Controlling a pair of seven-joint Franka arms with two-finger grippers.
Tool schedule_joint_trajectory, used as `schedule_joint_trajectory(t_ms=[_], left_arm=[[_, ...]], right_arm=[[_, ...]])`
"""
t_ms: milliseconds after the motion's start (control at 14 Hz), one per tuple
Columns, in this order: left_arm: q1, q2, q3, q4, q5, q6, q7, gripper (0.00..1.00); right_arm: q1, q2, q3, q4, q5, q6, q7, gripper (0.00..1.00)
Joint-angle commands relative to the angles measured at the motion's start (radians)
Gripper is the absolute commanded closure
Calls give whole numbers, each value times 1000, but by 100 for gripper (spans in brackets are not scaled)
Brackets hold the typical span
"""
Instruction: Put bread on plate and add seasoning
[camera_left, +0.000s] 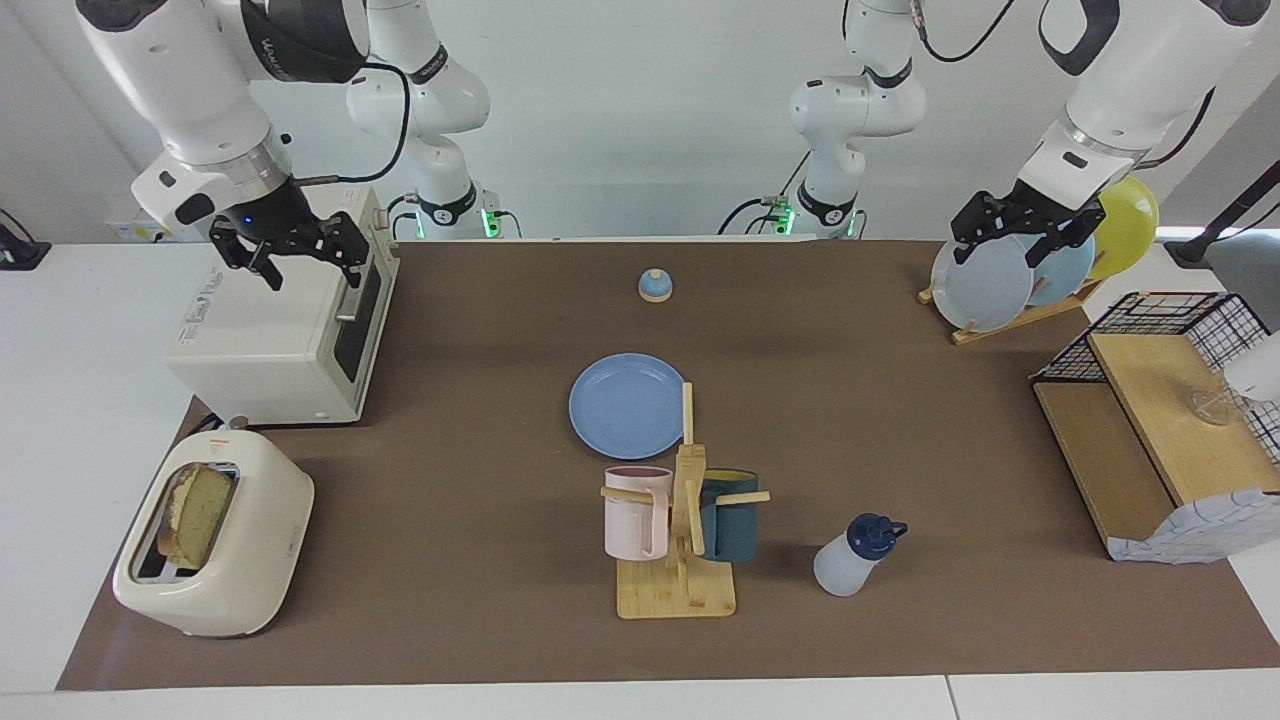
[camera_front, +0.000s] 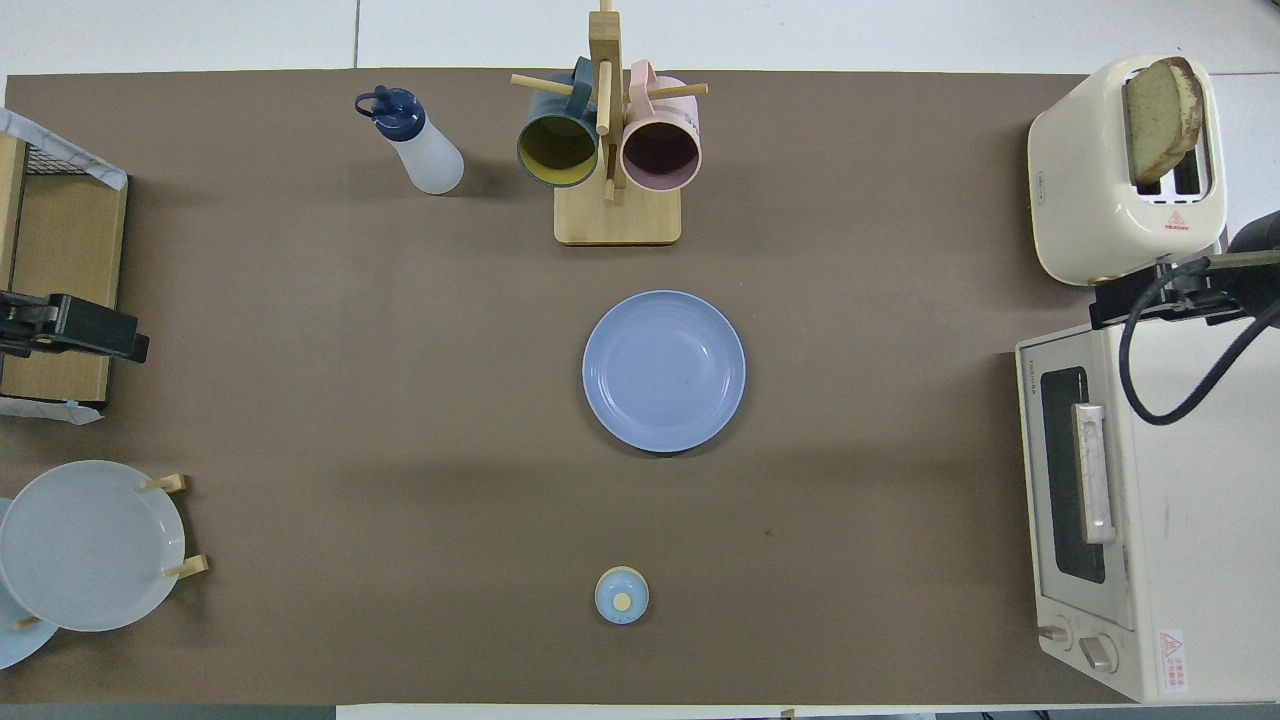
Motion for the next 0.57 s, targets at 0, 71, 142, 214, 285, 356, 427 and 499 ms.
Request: schedule_joint_trajectory(t_ms=[0,71,142,214,285,356,427,499], left_arm=[[3,-13,2,-8,-9,4,17,0],[3,-15,4,-8,-9,1,20,0],[1,-16,2,-11,-8,-3,36,0],[1,-21,2,-13,-9,-3,62,0],[3,-23,2,-22,-9,6,67,0],[-6,-26,2,-28,-9,18,61,0],[-11,-24,2,-30,-9,68,58,0],[-10,-24,2,-30,-8,75,63,0]], right_arm=[[-3,6,1,8,20,9,15,0],[-3,6,1,8,20,9,15,0],[-3,6,1,10,20,12,15,0],[-3,5,1,-4,20,53,12,0],[-3,11,1,-14,16,120,10,0],[-8,35,1,-22,11,207,7,0],[-12,81,1,-6,5,279,-8,0],[-17,113,1,7,-7,351,-20,0]])
